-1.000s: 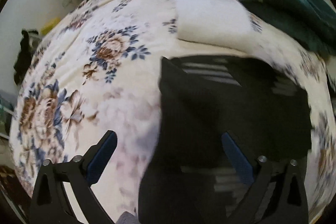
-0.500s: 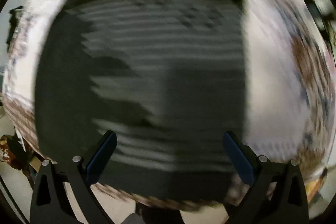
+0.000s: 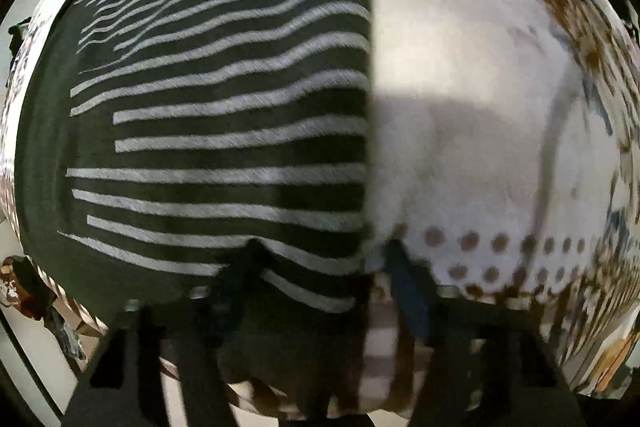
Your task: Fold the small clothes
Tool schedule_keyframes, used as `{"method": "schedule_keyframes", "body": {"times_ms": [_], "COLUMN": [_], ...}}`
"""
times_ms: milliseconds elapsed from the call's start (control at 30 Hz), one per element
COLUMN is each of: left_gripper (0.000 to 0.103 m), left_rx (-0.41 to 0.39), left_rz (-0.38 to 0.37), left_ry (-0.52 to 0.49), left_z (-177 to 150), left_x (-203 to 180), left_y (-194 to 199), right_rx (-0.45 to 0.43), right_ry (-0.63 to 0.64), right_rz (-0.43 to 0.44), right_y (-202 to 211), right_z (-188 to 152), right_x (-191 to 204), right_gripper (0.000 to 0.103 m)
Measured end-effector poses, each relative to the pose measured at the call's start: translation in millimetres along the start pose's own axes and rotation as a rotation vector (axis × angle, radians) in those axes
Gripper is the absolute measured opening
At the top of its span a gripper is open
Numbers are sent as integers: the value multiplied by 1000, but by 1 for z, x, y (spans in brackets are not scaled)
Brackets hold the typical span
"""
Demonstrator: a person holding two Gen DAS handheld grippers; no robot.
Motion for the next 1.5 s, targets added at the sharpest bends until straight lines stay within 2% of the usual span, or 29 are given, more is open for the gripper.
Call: {"method": "schedule_keyframes", "body": {"times_ms": [100,133,167,233,300,333,367,400,467,500,567,600,633,667,800,867,1000,1100,1233,1333,1500], "left_gripper": [17,12,8,7,7,7,7,7,6,6,6,6,6,6,6,6,6,6,6,6,6], "left_rx": [-37,-49,-58,-69,-80,-84,-87,-90,-99,-109,-125,-135,-147,-158,-210,-243,-313,-342,-348,-345,-322], "left_rz": [1,-4,-4,-17,-30,-38,-45,-52,-76,-77,-87,-93,-101,-116,-146,-164,-182,-181,-203,-222,-295], "left_ry": [10,18,21,14,8,8,9,13,31,36,51,66,81,96,153,203,307,342,399,434,524], "left_z": [7,8,8,6,3,3,1,1,3,4,3,3,4,6,2,2,7,4,-2,-8,-13], "left_x": [9,11,13,17,20,22,25,27,30,34,43,48,53,58,89,106,163,193,262,309,369], "left_y": [5,7,9,14,20,22,24,27,34,39,48,56,64,73,109,130,171,183,186,175,143], "right_rx": [41,52,45,-11,-121,-121,-77,-70,-44,-5,50,65,63,38,-34,-55,-78,-103,-138,-148,-149], "right_ry": [4,8,22,50,88,61,17,11,43,67,103,110,110,109,122,132,171,217,262,289,367], "right_rz": [-69,-124,-192,-261,-350,-351,-337,-333,-350,-351,-349,-347,-352,-366,-404,-407,-414,-406,-407,-435,-545], "right_y": [-34,-44,-50,-45,-25,-24,-29,-30,-35,-41,-50,-52,-51,-47,-25,-13,3,14,18,1,-82], "right_z": [25,28,29,28,33,35,38,40,42,43,43,42,41,41,35,26,0,-20,-39,-45,-53], "right_x": [21,23,25,28,24,19,12,14,27,35,46,48,50,53,80,107,172,245,329,392,491], "right_gripper": [60,36,6,5,4,4,4,4,7,12,28,28,26,5,5,5,5,5,5,5,5]}}
Point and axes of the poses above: each gripper's, at about its wrist camera, not at the fingertips, and y roughly against the way its jaws point, x to its left, z to its top, the point moved 4 cm from there along -y, roughly the way its jaws point, and after that the axes turned 11 degrees about -z, right-handed, at the moved point
